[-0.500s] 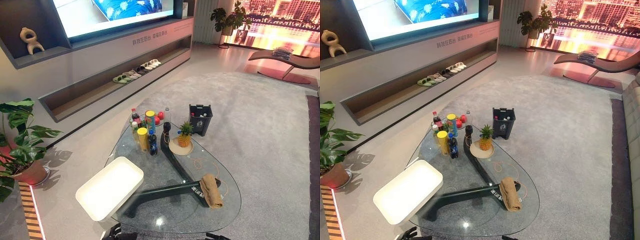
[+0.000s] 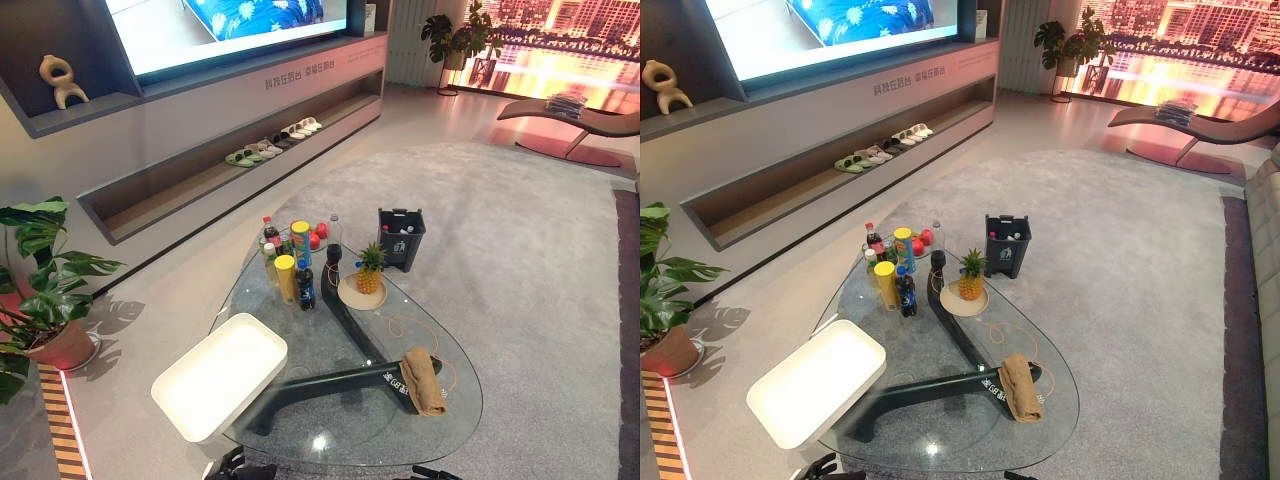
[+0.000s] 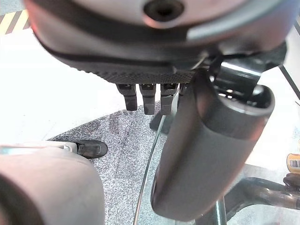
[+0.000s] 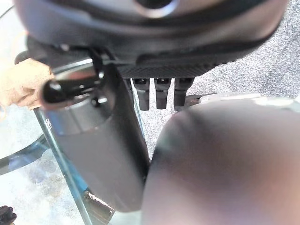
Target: Wipe the table with a cloth and put it in the basket.
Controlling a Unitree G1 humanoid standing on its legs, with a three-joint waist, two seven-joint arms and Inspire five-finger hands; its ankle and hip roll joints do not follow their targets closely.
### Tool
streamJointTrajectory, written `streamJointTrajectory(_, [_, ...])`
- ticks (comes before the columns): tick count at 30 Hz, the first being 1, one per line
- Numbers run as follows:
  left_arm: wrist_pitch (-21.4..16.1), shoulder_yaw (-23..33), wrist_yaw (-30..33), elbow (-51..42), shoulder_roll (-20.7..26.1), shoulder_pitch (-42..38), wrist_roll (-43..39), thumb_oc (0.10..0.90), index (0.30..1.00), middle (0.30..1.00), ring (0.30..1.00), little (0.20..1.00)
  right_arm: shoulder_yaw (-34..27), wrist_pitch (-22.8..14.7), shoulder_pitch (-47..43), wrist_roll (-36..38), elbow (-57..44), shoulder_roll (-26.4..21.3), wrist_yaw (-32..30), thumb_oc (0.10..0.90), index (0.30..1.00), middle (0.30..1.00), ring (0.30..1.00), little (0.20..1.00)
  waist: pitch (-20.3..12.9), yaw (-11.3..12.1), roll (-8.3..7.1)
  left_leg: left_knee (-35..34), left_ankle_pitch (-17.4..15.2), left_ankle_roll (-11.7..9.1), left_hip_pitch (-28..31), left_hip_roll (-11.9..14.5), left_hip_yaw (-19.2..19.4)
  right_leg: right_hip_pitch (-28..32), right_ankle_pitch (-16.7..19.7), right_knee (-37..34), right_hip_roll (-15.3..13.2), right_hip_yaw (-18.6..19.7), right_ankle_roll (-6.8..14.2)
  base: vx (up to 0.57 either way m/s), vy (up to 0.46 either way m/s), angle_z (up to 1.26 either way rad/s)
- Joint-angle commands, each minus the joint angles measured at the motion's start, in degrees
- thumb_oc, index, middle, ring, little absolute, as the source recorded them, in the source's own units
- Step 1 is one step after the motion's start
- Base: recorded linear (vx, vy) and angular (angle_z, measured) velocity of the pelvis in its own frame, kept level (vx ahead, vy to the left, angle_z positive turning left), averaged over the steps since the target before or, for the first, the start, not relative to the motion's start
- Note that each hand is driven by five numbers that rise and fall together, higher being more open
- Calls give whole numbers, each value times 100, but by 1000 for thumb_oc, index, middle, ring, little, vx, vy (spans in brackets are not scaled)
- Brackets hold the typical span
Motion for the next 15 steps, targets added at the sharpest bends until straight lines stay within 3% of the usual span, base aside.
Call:
streamJointTrajectory(1, [-123,-56,100,247,-131,-565,-59,800,900,900,900,900,78,4,-266,-148,358,102,-96,800,900,900,900,900,160,10,-136,10,-613,208,201,-348,-11,-33,65,25,-289,-309,360,0,0,0])
streamJointTrajectory(8, [-118,-46,156,265,-123,-573,-5,800,900,900,900,900,108,-130,-277,-233,368,100,-173,800,900,900,900,900,159,18,-140,10,-619,206,202,-344,-15,-31,64,25,-293,-315,365,0,0,0])
streamJointTrajectory(15, [-63,-47,233,233,-39,-613,130,800,900,900,900,900,132,-635,-410,-231,193,-6,-422,800,900,900,900,900,219,33,-149,10,-604,184,177,-325,8,-64,90,25,-300,-326,388,0,0,0])
